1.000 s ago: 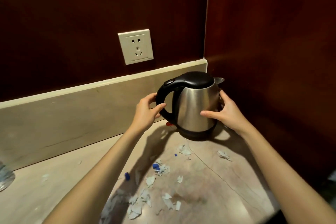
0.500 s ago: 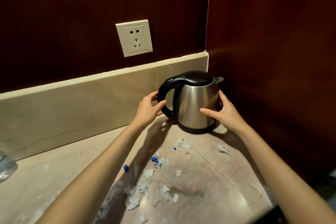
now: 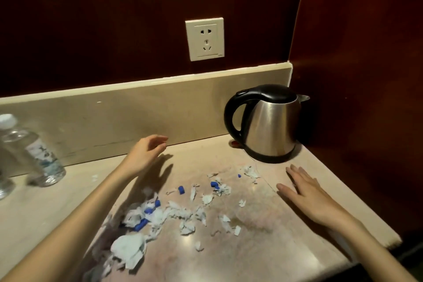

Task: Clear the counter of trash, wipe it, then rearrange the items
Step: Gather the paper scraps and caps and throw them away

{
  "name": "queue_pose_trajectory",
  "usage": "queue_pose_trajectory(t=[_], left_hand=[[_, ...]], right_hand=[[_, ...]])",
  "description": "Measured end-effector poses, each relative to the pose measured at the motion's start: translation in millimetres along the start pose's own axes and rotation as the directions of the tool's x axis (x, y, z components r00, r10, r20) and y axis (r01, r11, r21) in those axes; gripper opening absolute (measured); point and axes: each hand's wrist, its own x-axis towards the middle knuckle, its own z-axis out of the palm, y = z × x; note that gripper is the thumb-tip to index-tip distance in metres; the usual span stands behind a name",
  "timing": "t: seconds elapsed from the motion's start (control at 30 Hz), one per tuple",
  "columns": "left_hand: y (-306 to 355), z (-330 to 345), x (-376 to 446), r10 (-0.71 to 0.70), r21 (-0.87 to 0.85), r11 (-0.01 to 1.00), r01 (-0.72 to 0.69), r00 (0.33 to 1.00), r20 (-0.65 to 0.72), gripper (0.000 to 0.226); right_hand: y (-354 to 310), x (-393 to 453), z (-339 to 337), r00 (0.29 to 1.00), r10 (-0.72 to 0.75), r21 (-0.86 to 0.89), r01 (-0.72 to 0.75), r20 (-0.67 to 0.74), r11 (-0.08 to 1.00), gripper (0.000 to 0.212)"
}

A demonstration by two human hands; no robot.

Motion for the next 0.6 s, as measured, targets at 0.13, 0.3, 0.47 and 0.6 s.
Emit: queue_pose_trajectory(t=[0.13, 0.3, 0.47, 0.6], left_hand=[[-28.8, -4.6, -19.9, -0.107, 0.174, 0.979, 0.104, 0.994, 0.009, 0.048], [-42.5, -5.0, -34.4, -0.2, 0.366, 0.918, 0.154, 0.975, 0.094, 0.063], [-40.1, -0.8, -48.7, -0.137, 0.35, 0.933, 0.078, 0.979, 0.148, 0.052], [-32.6, 4.8, -67.5, -0.088, 0.293, 0.956, 0.012, 0.965, 0.246, 0.059]], right_hand=[[-15.8, -3.8, 16.8, 0.998, -0.068, 0.003, 0.068, 0.013, 0.998, 0.075], [-61.6, 9.3, 39.8, 0.986, -0.163, 0.032, 0.162, 0.038, 0.986, 0.077], [-104.9, 16.1, 55.8, 0.978, -0.195, 0.078, 0.19, 0.071, 0.979, 0.076], [-137.6, 5.0, 69.3, 0.952, -0.275, 0.116, 0.261, 0.131, 0.958, 0.07]])
